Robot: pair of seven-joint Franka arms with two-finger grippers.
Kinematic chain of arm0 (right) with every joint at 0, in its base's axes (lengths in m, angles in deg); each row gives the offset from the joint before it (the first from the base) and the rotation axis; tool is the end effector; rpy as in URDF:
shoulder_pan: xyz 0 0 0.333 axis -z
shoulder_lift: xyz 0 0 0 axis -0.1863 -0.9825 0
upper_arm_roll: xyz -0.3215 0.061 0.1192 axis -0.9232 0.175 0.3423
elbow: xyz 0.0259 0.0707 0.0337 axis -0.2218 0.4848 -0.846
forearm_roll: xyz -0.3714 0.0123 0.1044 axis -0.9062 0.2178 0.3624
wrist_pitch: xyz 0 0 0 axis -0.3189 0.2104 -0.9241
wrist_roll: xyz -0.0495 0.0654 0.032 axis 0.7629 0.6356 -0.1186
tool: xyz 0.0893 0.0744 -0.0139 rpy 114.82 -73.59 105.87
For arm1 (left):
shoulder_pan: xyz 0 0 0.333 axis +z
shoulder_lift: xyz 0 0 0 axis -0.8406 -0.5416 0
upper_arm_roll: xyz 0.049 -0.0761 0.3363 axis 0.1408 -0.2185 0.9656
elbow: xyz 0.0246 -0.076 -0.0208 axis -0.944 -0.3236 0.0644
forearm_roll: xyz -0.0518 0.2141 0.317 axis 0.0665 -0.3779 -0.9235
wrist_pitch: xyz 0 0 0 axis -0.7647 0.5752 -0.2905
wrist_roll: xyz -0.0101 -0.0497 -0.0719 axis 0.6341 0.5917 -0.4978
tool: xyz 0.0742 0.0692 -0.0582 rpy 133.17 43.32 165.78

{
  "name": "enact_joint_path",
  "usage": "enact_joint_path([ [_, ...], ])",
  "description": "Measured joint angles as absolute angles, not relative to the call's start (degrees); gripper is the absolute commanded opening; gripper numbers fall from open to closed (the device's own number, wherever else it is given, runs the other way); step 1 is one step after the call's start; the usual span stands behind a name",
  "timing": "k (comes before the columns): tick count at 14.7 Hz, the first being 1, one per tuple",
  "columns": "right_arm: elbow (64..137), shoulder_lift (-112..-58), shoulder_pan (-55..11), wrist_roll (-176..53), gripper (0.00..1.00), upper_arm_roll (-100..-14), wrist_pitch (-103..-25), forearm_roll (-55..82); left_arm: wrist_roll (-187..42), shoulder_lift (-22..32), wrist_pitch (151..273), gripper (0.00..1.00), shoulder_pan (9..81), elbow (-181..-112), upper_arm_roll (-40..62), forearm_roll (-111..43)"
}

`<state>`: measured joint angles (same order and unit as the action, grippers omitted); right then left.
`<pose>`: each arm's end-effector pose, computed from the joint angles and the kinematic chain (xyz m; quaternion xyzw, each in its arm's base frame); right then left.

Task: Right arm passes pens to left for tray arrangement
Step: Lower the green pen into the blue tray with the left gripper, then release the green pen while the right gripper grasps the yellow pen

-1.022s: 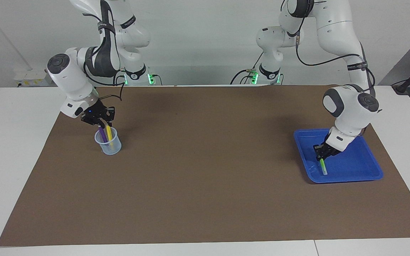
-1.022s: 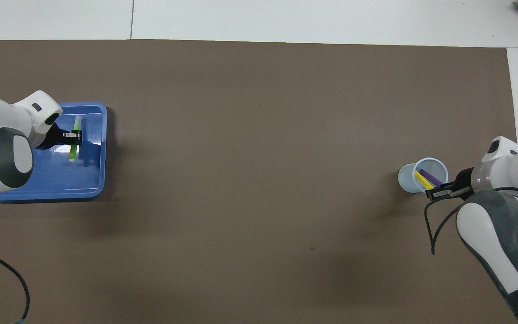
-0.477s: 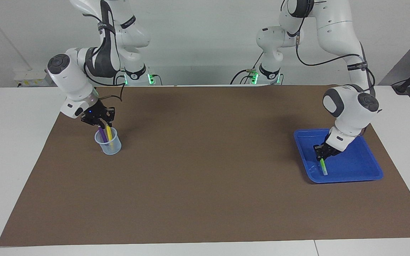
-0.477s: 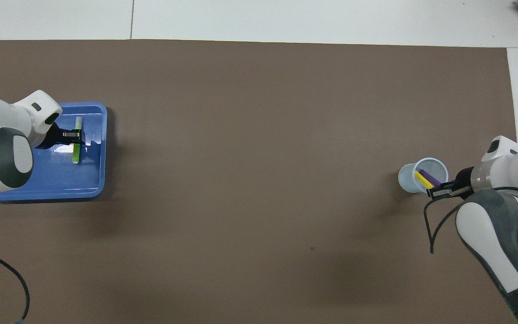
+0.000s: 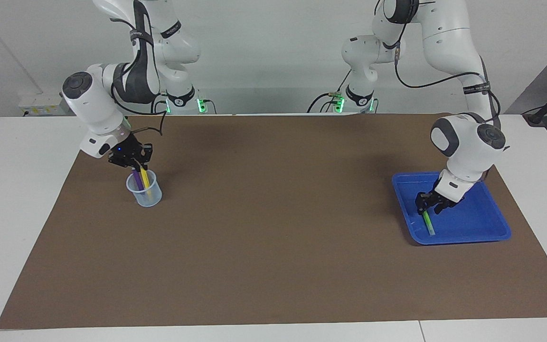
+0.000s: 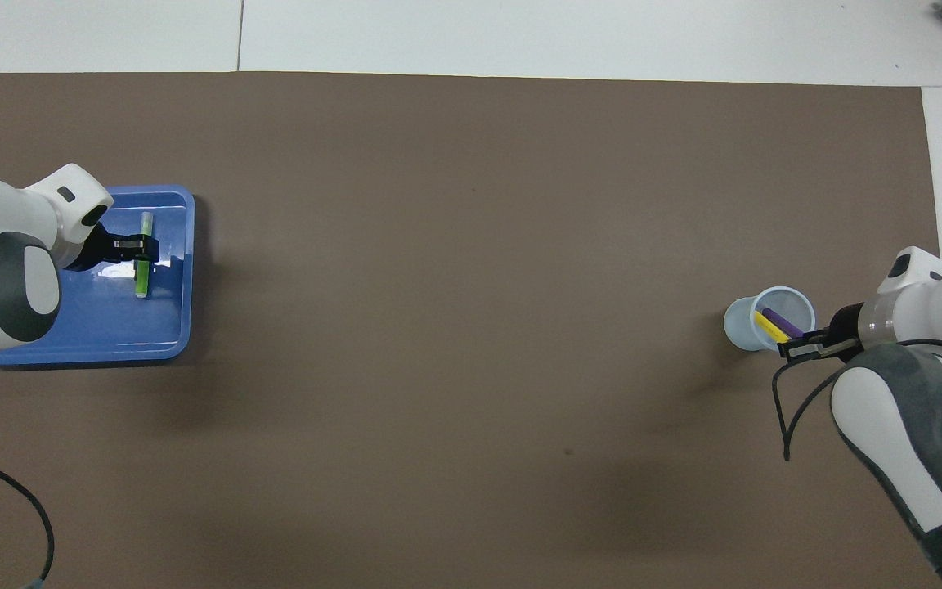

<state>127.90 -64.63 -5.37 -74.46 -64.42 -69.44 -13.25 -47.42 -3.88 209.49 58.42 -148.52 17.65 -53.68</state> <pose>0.4855 -0.0437 0.4153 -0.9929 -0.1133 0.0149 0.0340 0.6276 0.0456 0.3446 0.9986 -0.0177 0.0473 0.0180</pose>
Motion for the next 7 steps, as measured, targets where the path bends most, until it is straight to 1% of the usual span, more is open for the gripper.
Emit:
enact_joint_path([
  [2, 127.71, -64.63, -5.37, -74.46, 0.0, -64.3, -69.36, -13.24, -47.42, -3.88, 209.5, 0.58, 58.42, -148.52, 17.65, -53.68],
  [4, 126.85, -64.64, -5.43, -74.46, 0.0, -64.11, -68.73, -13.24, -47.42, -3.89, 209.5, 0.62, 58.42, -148.52, 17.65, -53.68],
  [7, 123.41, -64.62, -5.89, -74.46, 0.0, -63.96, -64.78, -13.24, -47.42, -3.87, 209.5, 0.62, 58.4, -148.29, 17.6, -53.68],
])
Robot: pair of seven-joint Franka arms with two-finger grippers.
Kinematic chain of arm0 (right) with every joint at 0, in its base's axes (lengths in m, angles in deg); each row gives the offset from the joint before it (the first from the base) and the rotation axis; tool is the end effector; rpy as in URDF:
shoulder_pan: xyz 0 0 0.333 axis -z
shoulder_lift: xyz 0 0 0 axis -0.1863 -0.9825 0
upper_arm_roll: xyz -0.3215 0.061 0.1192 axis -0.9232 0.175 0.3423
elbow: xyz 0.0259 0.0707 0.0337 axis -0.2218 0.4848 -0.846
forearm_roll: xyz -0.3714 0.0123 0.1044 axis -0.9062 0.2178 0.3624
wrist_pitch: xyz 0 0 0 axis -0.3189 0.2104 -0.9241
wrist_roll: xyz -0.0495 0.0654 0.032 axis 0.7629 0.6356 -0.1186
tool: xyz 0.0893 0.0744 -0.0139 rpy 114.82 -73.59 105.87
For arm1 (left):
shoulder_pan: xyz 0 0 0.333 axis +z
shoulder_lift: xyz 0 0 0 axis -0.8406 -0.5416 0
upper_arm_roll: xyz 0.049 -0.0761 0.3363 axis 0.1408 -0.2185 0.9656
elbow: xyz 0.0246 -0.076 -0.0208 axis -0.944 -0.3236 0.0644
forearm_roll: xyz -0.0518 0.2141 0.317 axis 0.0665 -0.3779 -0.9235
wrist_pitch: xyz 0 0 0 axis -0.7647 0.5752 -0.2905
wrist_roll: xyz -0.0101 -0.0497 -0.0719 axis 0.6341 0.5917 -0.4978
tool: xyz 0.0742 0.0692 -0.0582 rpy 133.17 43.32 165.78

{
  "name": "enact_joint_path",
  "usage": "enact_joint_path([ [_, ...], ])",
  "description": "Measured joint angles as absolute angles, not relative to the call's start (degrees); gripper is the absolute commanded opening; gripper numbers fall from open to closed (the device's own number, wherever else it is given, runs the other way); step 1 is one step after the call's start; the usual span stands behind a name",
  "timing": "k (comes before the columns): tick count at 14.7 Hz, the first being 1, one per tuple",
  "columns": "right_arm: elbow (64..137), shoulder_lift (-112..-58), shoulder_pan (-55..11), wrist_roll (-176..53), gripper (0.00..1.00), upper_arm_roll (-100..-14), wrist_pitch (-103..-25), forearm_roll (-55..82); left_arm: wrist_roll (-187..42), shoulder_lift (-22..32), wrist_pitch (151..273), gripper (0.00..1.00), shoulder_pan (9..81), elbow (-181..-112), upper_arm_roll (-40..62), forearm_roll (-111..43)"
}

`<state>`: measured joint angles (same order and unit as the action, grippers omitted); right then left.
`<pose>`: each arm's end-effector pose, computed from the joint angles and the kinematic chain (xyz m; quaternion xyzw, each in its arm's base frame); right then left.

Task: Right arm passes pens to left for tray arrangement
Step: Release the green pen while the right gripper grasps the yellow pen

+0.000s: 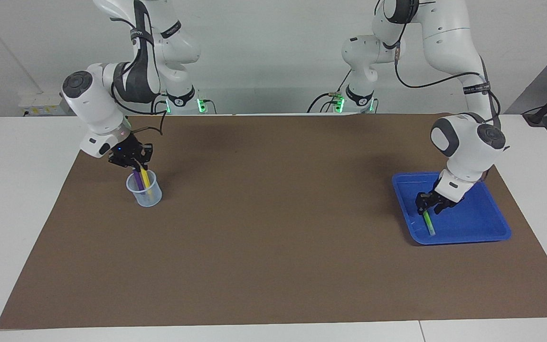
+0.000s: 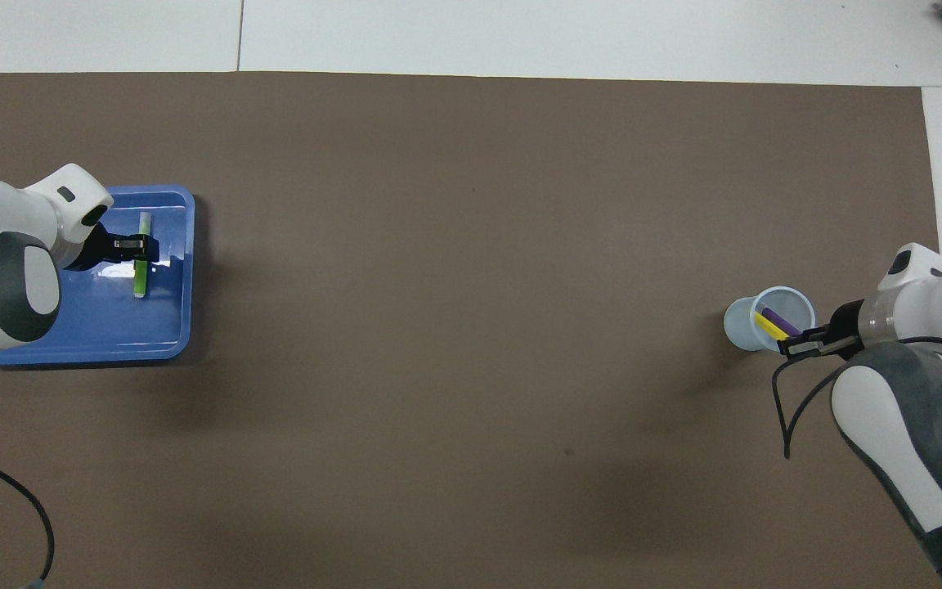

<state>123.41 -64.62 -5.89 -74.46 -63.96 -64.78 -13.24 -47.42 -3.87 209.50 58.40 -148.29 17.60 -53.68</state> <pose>0.4966 -0.0354 0.4434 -0.9915 -0.1241 0.0163 0.0354 0.6288 0.0449 0.3465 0.9984 -0.0183 0.0495 0.0180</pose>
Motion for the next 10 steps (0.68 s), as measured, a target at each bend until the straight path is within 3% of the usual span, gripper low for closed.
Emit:
enact_joint_path([
  [10, 105.92, -64.25, -10.92, -74.44, 0.0, -63.42, -44.02, -13.9, -47.42, 0.56, 202.25, 0.69, 57.52, -145.38, 17.11, -53.68],
])
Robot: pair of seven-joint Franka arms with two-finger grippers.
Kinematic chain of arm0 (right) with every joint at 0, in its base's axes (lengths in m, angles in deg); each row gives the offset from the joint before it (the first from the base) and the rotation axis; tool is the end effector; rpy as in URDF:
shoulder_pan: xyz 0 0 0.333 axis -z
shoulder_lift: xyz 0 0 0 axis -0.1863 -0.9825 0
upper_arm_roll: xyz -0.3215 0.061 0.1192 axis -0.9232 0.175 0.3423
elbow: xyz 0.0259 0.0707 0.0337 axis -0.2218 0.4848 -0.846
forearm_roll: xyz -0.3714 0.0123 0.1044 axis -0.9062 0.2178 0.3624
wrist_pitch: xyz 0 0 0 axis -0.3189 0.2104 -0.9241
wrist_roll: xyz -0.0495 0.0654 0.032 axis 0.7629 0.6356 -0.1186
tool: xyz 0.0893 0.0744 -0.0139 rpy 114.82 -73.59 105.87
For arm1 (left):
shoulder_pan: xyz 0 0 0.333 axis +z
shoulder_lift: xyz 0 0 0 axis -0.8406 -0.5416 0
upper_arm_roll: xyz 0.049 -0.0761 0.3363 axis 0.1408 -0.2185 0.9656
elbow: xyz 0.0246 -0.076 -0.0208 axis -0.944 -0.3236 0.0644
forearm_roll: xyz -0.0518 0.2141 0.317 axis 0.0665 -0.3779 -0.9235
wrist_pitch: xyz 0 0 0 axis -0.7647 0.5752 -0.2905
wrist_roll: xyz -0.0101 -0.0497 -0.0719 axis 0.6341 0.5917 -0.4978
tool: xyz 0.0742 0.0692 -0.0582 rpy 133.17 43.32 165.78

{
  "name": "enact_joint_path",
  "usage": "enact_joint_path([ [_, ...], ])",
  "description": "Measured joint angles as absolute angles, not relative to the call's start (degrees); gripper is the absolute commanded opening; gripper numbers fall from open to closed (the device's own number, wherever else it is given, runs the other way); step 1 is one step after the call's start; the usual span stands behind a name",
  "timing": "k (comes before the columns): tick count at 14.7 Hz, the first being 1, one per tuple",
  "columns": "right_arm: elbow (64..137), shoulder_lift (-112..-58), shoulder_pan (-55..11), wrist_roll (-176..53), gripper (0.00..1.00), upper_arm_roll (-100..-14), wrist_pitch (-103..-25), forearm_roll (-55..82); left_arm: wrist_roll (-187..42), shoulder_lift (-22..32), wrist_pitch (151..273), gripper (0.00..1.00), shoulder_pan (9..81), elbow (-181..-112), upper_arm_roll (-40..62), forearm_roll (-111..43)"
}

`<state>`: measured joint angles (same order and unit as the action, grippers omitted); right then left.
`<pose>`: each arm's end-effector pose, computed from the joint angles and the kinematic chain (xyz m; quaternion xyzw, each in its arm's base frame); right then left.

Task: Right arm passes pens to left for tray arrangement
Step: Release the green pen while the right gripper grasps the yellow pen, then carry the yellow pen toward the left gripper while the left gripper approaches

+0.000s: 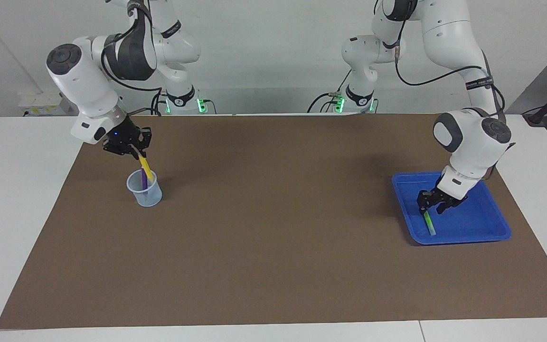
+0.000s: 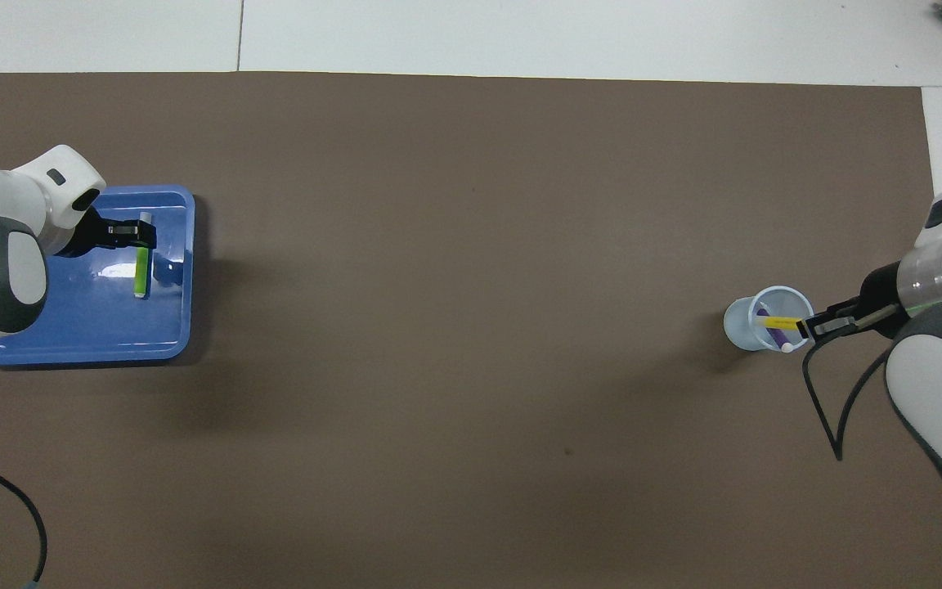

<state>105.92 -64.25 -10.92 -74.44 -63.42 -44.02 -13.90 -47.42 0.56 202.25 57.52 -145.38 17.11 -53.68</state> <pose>0.5092 0.0153 0.5579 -0.9813 -0.1839 0.0433 0.0368 0.6264 0.0284 0.4055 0.9978 -0.0338 0.0506 0.0252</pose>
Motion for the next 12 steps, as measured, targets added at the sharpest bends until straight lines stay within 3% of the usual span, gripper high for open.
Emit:
enact_joint_path([
  [5, 101.62, -64.18, -11.7, -69.63, 0.0, -61.44, -39.89, -11.21, -47.85, 6.25, 193.41, 0.74, 57.52, -143.87, 17.15, -53.68],
  [12, 101.51, -64.23, -15.33, -52.52, 0.0, -57.35, -43.73, 0.62, -49.84, 11.9, 186.25, 0.79, 57.05, -143.8, 16.95, -53.68],
])
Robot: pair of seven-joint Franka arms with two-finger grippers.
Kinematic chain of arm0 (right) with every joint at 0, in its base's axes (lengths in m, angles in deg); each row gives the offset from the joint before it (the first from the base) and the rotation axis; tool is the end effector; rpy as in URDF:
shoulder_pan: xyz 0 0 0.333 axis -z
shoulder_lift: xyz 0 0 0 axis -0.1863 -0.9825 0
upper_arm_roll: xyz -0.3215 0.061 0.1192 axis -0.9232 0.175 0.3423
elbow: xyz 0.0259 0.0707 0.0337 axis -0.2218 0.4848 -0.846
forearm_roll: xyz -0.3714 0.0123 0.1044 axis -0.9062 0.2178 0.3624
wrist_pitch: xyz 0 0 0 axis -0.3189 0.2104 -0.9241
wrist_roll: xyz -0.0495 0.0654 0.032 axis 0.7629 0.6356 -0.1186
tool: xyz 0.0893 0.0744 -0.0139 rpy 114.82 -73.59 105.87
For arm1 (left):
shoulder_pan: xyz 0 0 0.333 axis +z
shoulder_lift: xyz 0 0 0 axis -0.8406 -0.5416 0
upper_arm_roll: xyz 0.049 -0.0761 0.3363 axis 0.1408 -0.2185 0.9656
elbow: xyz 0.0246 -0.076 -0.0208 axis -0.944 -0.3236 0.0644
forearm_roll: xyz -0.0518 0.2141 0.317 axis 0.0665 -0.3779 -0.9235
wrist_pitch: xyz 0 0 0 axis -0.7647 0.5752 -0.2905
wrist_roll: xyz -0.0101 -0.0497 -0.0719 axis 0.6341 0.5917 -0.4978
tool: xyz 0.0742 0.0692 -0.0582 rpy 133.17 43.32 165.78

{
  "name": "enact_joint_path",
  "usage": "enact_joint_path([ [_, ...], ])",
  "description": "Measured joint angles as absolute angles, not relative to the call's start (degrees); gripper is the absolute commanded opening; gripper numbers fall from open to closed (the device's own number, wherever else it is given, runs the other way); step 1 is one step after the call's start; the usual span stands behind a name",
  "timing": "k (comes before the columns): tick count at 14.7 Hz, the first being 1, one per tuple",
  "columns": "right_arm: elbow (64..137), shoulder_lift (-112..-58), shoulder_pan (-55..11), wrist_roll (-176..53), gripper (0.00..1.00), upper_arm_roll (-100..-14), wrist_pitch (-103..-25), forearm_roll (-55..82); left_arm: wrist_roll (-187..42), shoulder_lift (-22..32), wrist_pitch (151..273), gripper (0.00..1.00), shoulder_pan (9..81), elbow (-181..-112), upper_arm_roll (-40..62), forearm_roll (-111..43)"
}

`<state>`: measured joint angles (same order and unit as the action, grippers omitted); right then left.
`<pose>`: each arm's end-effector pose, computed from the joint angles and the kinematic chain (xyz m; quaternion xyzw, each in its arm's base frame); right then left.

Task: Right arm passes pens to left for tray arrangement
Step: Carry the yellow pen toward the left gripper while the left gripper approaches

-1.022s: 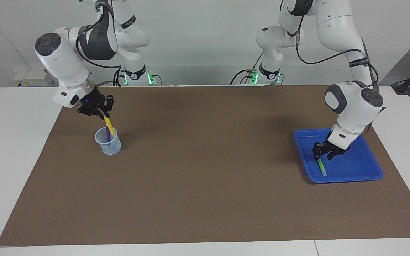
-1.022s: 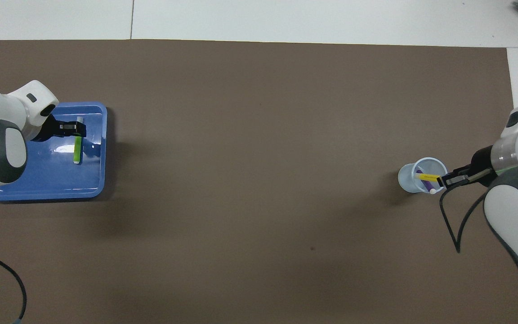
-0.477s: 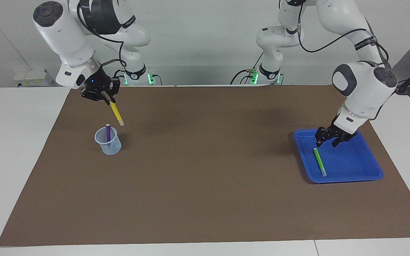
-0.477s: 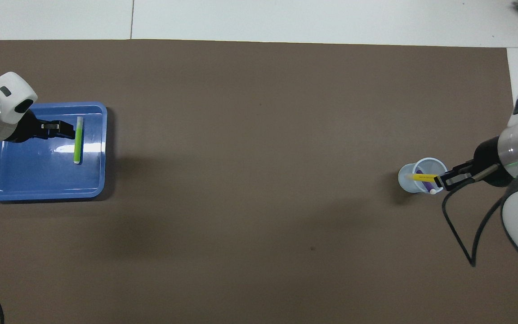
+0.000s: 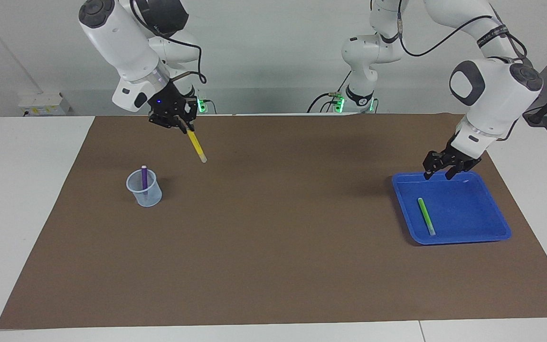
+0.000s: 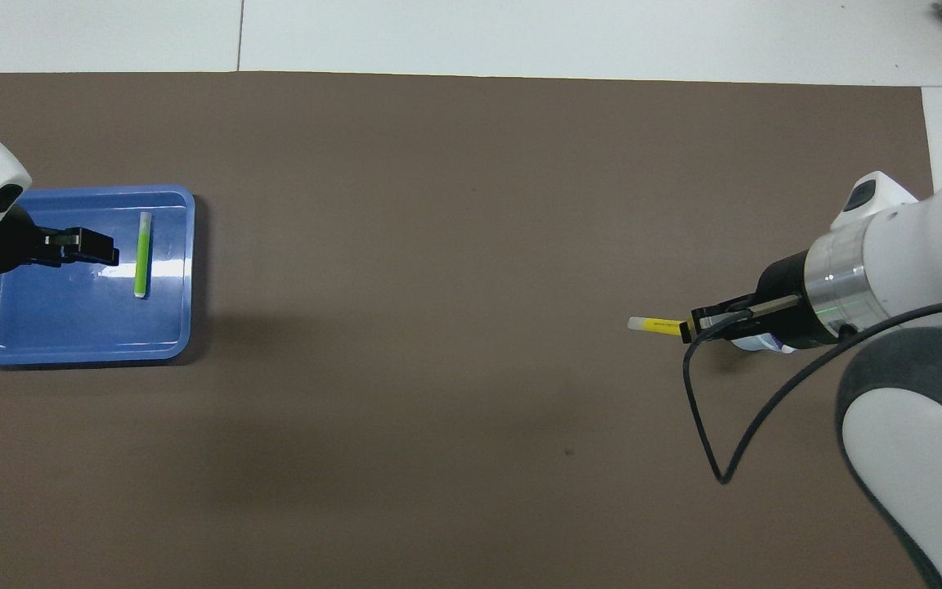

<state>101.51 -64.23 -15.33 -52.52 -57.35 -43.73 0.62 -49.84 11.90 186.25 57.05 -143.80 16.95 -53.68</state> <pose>0.5009 0.1376 0.5977 -0.9865 -0.0679 0.0291 0.1464 0.5767 0.0173 0.5113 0.9986 -0.0273 0.0238 0.0390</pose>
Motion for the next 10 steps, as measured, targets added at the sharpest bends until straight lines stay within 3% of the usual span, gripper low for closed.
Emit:
enact_joint_path([
  [10, 104.27, -64.24, -22.91, -36.58, 0.0, -57.21, -52.62, 8.95, -63.85, 20.83, 172.48, 0.79, 50.78, -143.77, 16.82, -55.4],
])
